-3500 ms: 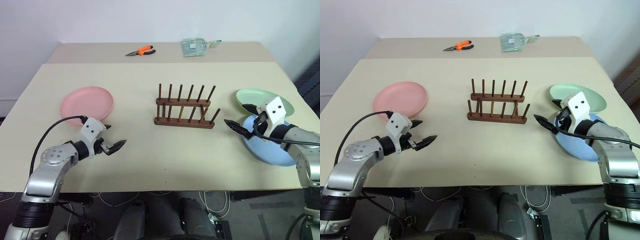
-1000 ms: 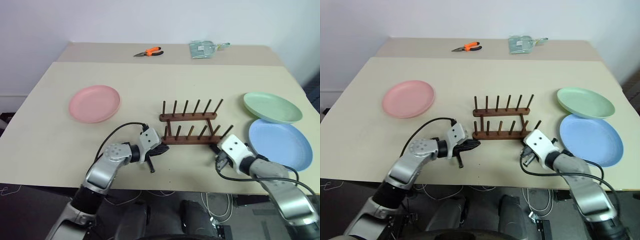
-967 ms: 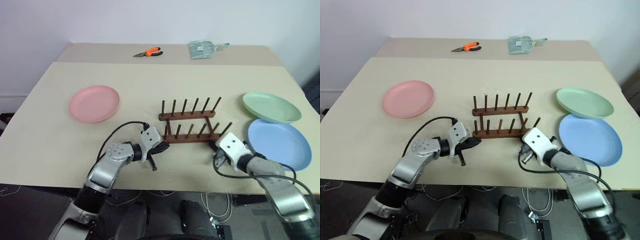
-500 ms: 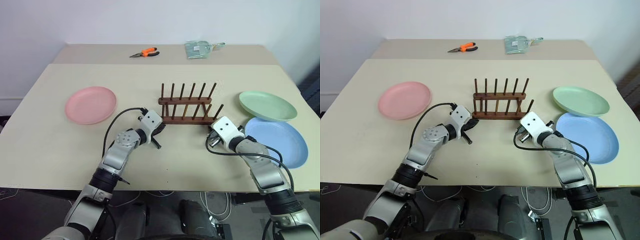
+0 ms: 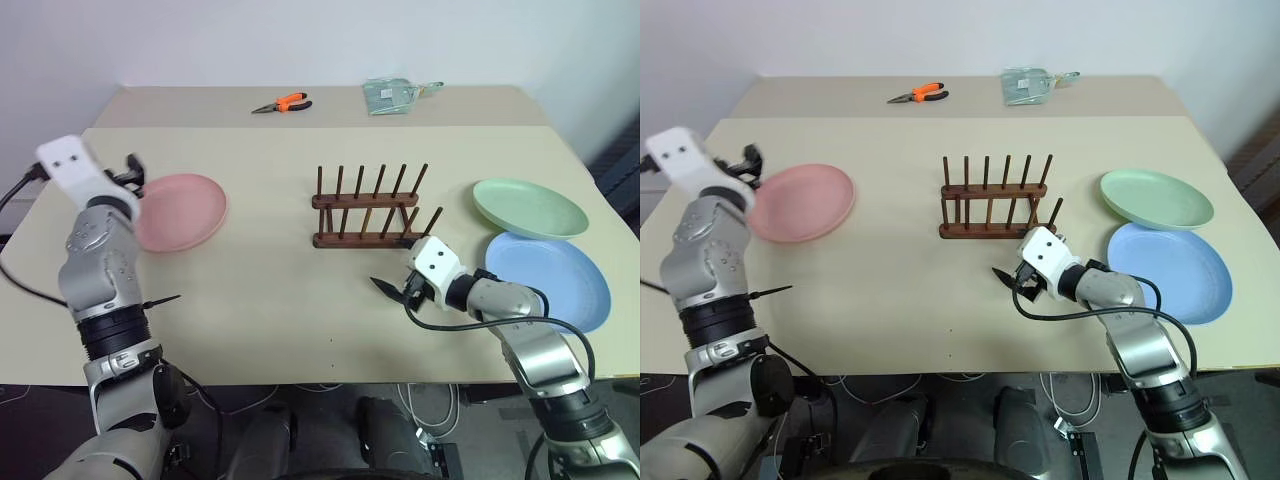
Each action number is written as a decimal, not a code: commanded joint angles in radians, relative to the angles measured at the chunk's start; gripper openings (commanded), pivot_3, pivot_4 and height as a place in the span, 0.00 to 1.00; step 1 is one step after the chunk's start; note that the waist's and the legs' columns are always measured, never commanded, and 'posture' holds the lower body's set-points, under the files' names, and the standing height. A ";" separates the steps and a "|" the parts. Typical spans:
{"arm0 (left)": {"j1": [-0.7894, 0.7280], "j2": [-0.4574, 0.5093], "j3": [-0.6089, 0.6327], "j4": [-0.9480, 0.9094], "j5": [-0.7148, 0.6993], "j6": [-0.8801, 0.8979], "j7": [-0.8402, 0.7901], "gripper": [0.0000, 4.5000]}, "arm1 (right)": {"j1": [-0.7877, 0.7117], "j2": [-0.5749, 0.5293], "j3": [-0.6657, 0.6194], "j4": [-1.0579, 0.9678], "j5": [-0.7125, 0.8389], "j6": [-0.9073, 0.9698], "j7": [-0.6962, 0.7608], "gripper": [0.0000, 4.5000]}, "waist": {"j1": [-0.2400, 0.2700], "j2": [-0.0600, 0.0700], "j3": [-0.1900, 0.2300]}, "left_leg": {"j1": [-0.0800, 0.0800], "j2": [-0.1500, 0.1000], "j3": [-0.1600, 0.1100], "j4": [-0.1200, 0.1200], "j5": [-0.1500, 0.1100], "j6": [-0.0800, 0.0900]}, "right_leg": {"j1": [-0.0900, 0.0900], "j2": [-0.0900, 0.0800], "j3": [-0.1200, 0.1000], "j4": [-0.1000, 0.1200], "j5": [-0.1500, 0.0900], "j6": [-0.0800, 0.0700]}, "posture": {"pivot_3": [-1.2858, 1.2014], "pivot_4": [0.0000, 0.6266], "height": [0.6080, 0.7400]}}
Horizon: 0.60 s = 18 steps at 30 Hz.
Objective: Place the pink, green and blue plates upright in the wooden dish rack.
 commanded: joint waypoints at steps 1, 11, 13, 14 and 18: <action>0.014 -0.032 0.078 -0.069 -0.077 0.127 0.077 0.77 | -0.037 0.008 -0.006 -0.011 0.056 0.001 0.053 0.99 | 0.004 -0.002 0.001 | 0.000 0.000 0.000 0.000 0.000 0.000 | 0.000 0.000 0.000 0.000 0.000 0.000 | 0.52 0.24 1.00; -0.044 -0.116 0.301 0.018 -0.393 0.355 0.134 0.25 | -0.069 0.010 -0.001 -0.032 0.043 -0.028 0.045 1.00 | 0.016 -0.005 0.001 | -0.001 0.000 -0.002 0.001 0.001 -0.001 | 0.000 0.001 -0.002 0.000 0.000 0.000 | 0.52 0.24 1.00; -0.054 -0.112 0.300 0.047 -0.410 0.351 0.143 0.02 | -0.064 0.005 -0.003 -0.037 0.024 -0.046 0.031 1.00 | 0.016 -0.005 0.001 | -0.001 0.000 -0.002 0.000 0.001 -0.002 | 0.000 0.001 -0.002 0.000 0.000 -0.001 | 0.52 0.24 1.00; -0.056 -0.110 0.298 0.055 -0.417 0.350 0.148 0.01 | -0.062 0.003 -0.004 -0.038 0.017 -0.052 0.027 1.00 | 0.017 -0.005 0.001 | -0.001 0.000 -0.002 0.000 0.001 -0.002 | 0.000 0.001 -0.002 0.000 0.000 -0.001 | 0.52 0.24 1.00; -0.048 -0.072 0.090 -0.027 -0.369 0.263 -0.010 0.01 | -0.091 -0.009 -0.051 -0.096 0.074 0.015 0.046 1.00 | 0.019 -0.006 0.002 | -0.001 0.000 -0.001 0.000 0.001 -0.002 | 0.000 0.001 -0.002 0.000 0.001 -0.001 | 0.52 0.24 1.00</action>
